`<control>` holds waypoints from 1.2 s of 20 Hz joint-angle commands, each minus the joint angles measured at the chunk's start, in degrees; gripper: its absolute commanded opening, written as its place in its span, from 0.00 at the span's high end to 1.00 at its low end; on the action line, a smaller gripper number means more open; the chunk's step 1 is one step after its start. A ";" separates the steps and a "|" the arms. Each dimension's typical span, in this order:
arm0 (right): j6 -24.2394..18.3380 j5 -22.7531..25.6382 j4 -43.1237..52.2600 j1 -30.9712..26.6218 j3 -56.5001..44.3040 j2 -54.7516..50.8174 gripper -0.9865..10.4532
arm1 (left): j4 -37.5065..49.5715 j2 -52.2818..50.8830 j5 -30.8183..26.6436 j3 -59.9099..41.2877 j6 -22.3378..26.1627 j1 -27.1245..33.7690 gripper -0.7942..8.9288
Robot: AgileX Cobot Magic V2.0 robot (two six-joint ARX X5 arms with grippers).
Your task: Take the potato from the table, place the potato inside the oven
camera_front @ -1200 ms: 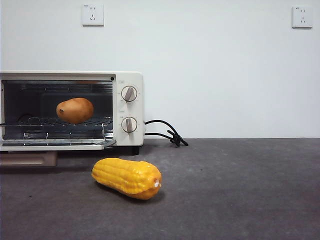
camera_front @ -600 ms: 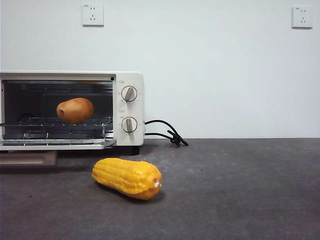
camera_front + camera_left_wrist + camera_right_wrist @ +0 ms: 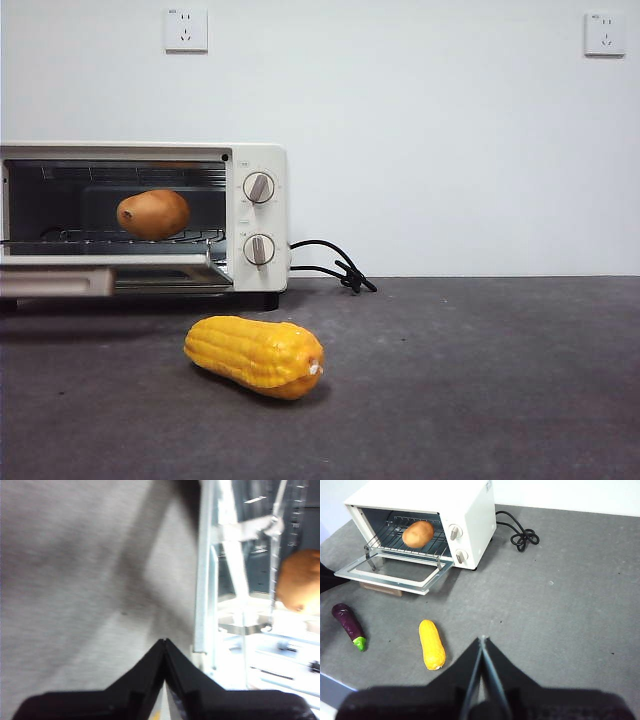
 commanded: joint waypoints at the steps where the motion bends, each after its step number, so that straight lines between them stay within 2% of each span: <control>1: 0.63 0.37 -1.20 0.09 -0.57 -0.02 0.92 | 1.05 0.52 2.71 -0.15 -1.90 -0.87 0.93; 15: 0.66 0.63 -1.20 0.09 -0.57 -0.02 0.92 | 6.97 0.44 5.97 2.03 -9.73 -3.21 0.93; 24: 0.63 2.03 -1.20 0.09 -0.57 -0.02 0.92 | 12.35 0.07 6.16 2.67 -14.78 -4.52 0.93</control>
